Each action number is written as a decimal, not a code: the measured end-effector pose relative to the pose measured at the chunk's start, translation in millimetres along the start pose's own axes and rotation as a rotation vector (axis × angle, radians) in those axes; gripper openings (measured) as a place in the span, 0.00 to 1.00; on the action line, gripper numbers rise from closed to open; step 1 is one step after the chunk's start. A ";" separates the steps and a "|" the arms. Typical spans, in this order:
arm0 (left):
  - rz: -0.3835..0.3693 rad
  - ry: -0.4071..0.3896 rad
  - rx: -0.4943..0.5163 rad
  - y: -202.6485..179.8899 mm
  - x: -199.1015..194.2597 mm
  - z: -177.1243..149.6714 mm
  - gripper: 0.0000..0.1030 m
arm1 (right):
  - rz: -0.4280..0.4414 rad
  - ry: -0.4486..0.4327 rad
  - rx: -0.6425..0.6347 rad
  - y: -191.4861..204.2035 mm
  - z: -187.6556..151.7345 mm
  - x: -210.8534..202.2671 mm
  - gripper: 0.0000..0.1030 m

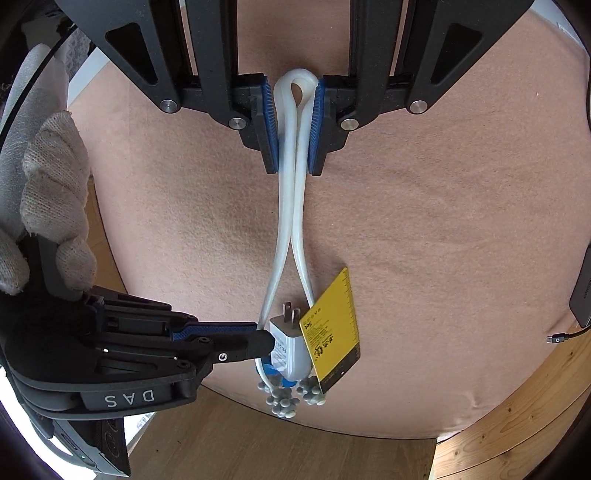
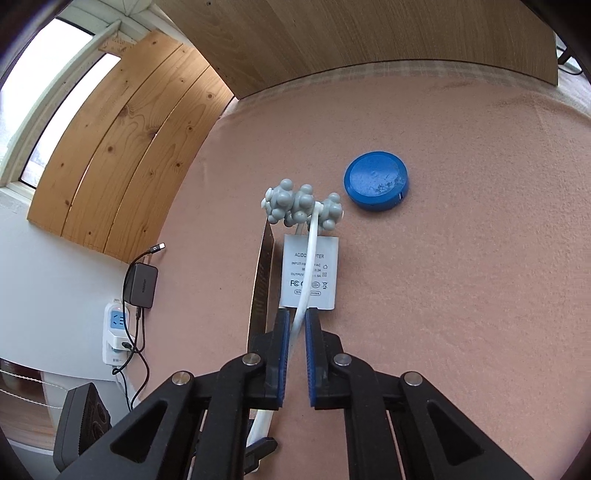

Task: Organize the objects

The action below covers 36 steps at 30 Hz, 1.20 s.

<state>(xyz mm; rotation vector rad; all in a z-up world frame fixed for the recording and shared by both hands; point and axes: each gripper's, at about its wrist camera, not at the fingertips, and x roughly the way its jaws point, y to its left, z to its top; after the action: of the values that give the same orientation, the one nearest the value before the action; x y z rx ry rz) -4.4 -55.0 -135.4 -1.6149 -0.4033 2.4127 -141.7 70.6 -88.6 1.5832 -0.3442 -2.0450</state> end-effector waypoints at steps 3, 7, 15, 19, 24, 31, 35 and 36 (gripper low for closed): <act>-0.007 0.002 0.021 -12.4 1.6 -3.5 0.17 | -0.001 -0.012 -0.013 -0.7 -4.4 -10.0 0.06; -0.030 0.024 0.059 -31.5 7.1 -8.0 0.17 | -0.025 -0.028 -0.001 -12.6 -13.9 -22.2 0.06; -0.089 0.073 0.153 -79.1 18.2 -16.8 0.16 | -0.056 -0.046 0.093 -58.9 -35.4 -48.3 0.06; -0.111 0.095 0.196 -102.4 23.5 -20.3 0.16 | -0.073 -0.063 0.128 -78.3 -44.6 -61.2 0.06; -0.143 0.122 0.224 -127.7 28.9 -23.5 0.17 | -0.086 -0.079 0.166 -99.2 -52.5 -76.7 0.06; -0.167 0.134 0.269 -159.8 30.8 -31.3 0.17 | -0.104 -0.134 0.133 -104.3 -64.7 -105.1 0.05; -0.184 0.153 0.290 -175.2 33.6 -34.8 0.18 | -0.151 -0.134 0.137 -112.0 -69.6 -110.9 0.06; -0.187 0.158 0.295 -178.9 33.9 -35.1 0.19 | -0.161 -0.135 0.135 -114.6 -70.1 -110.9 0.06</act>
<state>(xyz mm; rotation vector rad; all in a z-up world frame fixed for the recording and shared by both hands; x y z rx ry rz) 19.3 128.0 -116.8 -1.5472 -0.1539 2.0772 -84.0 234.4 -75.0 1.6011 -0.4242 -2.3020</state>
